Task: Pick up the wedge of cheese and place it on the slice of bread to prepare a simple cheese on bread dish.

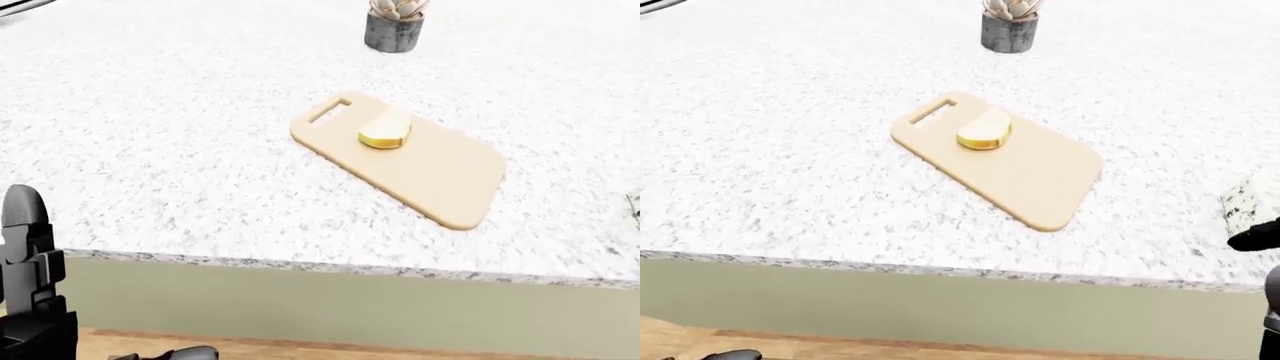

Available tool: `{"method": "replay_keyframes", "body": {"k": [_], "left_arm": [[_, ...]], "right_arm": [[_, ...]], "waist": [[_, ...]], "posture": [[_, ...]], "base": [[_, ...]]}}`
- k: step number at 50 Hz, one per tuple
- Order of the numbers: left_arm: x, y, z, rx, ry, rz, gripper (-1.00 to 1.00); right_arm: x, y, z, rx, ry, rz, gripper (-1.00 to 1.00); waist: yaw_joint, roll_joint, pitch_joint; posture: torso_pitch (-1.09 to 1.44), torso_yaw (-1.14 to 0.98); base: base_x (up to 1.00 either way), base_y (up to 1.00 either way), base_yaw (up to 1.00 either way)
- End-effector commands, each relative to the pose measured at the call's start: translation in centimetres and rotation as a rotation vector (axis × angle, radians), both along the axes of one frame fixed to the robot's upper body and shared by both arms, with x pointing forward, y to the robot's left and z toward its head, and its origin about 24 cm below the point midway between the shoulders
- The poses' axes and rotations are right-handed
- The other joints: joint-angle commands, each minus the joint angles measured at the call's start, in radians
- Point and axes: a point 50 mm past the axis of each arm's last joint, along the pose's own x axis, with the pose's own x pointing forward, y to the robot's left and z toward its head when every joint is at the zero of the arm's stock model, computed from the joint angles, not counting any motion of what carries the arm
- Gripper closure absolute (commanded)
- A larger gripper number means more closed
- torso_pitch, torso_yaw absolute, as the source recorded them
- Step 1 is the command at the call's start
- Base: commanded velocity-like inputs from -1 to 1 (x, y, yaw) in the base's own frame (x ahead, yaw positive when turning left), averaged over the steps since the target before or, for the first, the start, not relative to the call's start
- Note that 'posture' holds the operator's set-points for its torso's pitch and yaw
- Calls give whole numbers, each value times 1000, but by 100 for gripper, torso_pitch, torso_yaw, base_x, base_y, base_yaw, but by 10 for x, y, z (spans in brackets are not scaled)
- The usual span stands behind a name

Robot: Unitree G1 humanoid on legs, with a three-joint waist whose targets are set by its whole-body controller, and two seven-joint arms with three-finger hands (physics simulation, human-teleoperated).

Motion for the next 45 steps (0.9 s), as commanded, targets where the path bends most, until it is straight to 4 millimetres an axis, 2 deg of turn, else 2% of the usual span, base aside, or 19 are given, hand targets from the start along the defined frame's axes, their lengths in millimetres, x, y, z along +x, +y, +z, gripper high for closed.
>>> {"method": "replay_keyframes", "body": {"k": [1, 8, 23, 37, 38, 39, 45], "left_arm": [[-5, -4, 9, 25, -55, -10, -100], [-5, -4, 9, 25, -55, -12, -100], [-4, -4, 9, 26, -53, -11, -100], [-4, -5, 9, 26, -53, -11, -100], [-4, -5, 9, 26, -53, -11, -100], [-4, -4, 9, 26, -53, -11, -100], [-4, -5, 8, 25, -53, -13, -100]], "right_arm": [[-1, 3, 23, -79, -48, 1, -100], [10, 7, 23, -100, 5, 18, -100], [20, 3, -13, -58, 128, 21, -100], [16, -4, -43, -8, 179, 8, -100], [15, -4, -44, -2, 176, 10, -83], [14, -4, -42, 16, 157, 13, 100], [14, -3, -40, 3, 158, 18, 100]], "waist": [[0, -8, -12], [-1, -6, -13], [3, -20, -19], [8, -44, -23], [9, -46, -23], [9, -48, -23], [15, -52, -24]], "posture": [[0, 0], [0, 0], [0, 0], [0, 0], [0, 0], [0, 0], [0, 0]], "base": [[0, 0, 0], [0, 0, 0], [0, 0, 0], [0, 0, 0], [0, 0, 0], [0, 0, 0], [0, 0, 0]]}}
